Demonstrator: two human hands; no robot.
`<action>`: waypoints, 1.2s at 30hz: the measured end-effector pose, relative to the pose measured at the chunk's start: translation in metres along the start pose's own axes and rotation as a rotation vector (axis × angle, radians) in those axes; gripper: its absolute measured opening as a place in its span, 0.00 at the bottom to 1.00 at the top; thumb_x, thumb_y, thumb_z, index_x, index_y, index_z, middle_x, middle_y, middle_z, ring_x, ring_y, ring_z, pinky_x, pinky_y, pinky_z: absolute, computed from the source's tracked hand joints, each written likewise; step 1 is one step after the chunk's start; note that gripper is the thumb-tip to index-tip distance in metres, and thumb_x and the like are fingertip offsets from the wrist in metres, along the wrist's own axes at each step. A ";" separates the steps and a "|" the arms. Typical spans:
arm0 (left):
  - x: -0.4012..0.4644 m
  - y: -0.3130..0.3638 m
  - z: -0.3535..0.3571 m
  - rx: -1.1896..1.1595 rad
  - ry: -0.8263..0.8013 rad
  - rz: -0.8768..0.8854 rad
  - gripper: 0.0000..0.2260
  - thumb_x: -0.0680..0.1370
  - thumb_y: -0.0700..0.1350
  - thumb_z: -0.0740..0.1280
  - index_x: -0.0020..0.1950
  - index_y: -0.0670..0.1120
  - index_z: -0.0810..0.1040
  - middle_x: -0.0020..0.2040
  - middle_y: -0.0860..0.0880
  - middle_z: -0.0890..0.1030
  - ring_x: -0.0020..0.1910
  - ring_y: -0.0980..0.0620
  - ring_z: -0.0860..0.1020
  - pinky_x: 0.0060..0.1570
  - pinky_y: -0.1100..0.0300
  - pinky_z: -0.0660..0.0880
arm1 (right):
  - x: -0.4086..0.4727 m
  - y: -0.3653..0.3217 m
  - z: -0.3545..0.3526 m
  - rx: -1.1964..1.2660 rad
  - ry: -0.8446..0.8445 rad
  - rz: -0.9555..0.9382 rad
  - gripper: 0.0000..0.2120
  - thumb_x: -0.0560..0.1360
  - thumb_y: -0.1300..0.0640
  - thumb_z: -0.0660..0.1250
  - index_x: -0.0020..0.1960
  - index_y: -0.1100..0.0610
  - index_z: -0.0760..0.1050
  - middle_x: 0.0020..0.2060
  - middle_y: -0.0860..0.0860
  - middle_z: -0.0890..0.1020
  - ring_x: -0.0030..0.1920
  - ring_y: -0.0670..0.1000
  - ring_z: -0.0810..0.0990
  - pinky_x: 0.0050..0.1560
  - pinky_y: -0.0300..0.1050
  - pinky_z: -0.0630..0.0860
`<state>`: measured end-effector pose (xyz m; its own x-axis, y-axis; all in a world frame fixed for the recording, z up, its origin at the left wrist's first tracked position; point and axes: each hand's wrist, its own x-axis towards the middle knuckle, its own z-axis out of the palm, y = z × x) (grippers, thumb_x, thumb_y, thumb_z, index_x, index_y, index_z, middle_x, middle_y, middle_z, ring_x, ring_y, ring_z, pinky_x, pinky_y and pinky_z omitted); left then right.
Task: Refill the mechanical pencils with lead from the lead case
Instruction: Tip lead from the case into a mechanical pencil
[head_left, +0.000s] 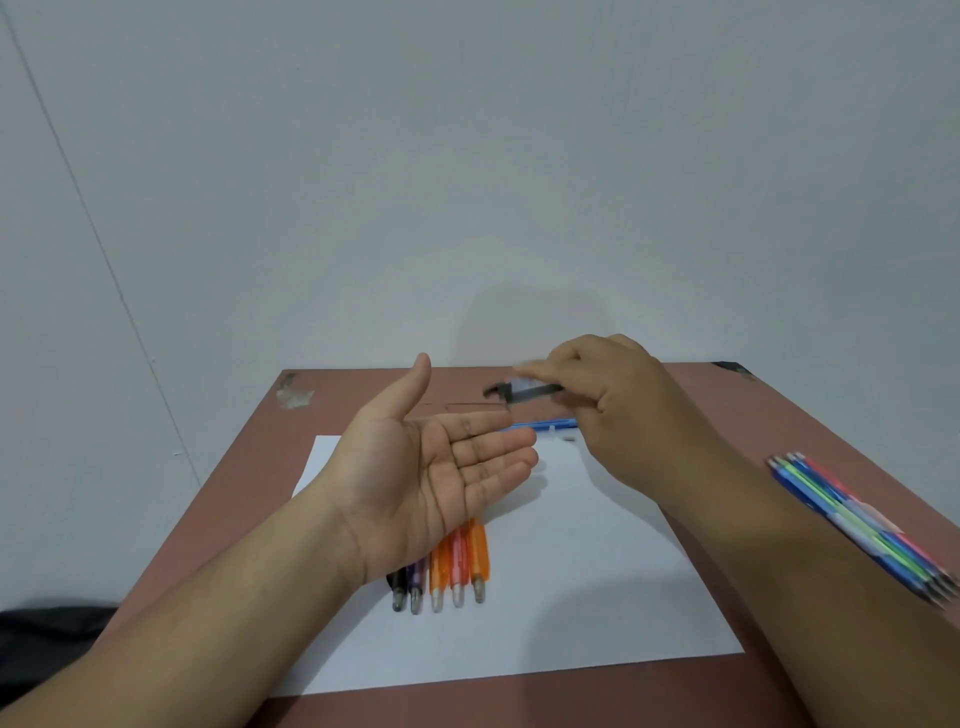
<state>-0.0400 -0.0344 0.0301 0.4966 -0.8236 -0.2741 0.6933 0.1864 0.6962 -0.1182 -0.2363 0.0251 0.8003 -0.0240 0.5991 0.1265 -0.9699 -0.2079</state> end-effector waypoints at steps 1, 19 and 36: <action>0.000 0.000 0.000 0.000 0.002 0.002 0.39 0.78 0.67 0.59 0.70 0.32 0.71 0.62 0.33 0.80 0.61 0.36 0.81 0.61 0.47 0.78 | 0.000 0.000 -0.001 0.017 -0.003 0.006 0.30 0.78 0.68 0.63 0.72 0.40 0.72 0.52 0.41 0.79 0.53 0.52 0.74 0.54 0.46 0.75; 0.010 -0.007 -0.005 0.401 0.217 0.335 0.18 0.82 0.54 0.64 0.58 0.40 0.81 0.50 0.40 0.85 0.46 0.45 0.84 0.50 0.52 0.81 | -0.001 0.004 0.001 0.001 -0.012 0.062 0.24 0.80 0.68 0.64 0.70 0.45 0.77 0.54 0.43 0.80 0.55 0.49 0.74 0.57 0.40 0.71; 0.007 -0.007 -0.006 0.785 0.368 0.615 0.05 0.79 0.43 0.70 0.48 0.45 0.85 0.41 0.48 0.86 0.37 0.54 0.83 0.39 0.62 0.80 | -0.001 -0.007 0.001 0.011 -0.049 0.063 0.24 0.81 0.66 0.64 0.71 0.45 0.76 0.54 0.43 0.79 0.55 0.47 0.73 0.55 0.34 0.68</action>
<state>-0.0382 -0.0384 0.0196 0.8657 -0.4677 0.1783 -0.1970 0.0091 0.9804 -0.1191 -0.2295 0.0253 0.8348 -0.0731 0.5457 0.0810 -0.9641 -0.2530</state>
